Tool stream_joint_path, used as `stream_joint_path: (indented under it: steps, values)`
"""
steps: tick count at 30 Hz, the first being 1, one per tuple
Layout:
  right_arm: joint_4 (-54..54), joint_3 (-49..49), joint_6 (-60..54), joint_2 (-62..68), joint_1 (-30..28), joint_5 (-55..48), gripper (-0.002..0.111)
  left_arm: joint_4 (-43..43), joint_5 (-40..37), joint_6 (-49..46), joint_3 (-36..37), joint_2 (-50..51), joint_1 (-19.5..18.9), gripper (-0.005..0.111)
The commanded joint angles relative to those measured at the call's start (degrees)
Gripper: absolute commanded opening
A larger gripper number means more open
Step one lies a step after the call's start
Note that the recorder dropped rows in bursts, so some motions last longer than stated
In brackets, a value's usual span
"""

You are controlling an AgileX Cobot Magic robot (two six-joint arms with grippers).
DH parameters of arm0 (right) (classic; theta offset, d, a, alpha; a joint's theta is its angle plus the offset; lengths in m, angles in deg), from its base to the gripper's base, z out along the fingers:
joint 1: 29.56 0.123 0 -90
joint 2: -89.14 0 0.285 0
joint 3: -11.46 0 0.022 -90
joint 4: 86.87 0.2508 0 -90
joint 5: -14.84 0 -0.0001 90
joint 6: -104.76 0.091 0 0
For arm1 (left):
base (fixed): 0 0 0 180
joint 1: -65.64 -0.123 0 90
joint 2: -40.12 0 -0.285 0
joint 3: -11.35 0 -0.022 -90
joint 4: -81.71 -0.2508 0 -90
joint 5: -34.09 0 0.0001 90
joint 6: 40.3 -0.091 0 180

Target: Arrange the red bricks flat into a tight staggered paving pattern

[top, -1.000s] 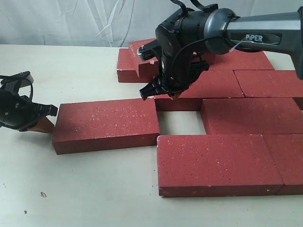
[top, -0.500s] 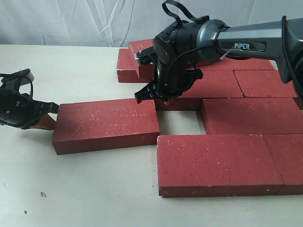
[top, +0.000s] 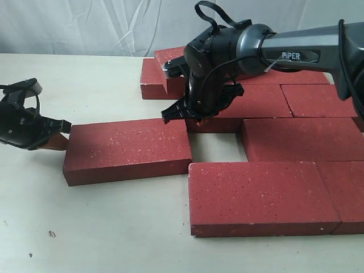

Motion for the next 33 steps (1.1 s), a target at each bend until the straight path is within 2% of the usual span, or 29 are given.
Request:
stream_joint_path:
  steps: [1,9,16,27,33]
  values:
    - [2.9,-0.2,-1.7,-0.3,0.7,1.2,-0.001,0.1,-1.2,-0.3,-1.5,0.3,0.1,0.0]
    - [7.6,-0.2,-5.4,-0.7,3.8,-0.4,-0.001,0.1,-1.4,-0.3,-2.2,0.3,0.1,0.0]
    - [8.8,-0.2,-5.4,-2.3,3.9,-1.3,-0.001,0.2,-2.1,-0.3,-2.2,0.3,0.4,0.0]
    - [7.4,-0.2,-5.4,-3.7,3.9,-2.1,-0.001,0.1,-1.4,-0.3,-2.2,0.3,6.4,0.0]
    - [-1.6,-0.2,0.5,-3.7,3.8,-2.6,-0.001,0.5,-1.3,-0.3,-2.2,0.3,7.5,0.0]
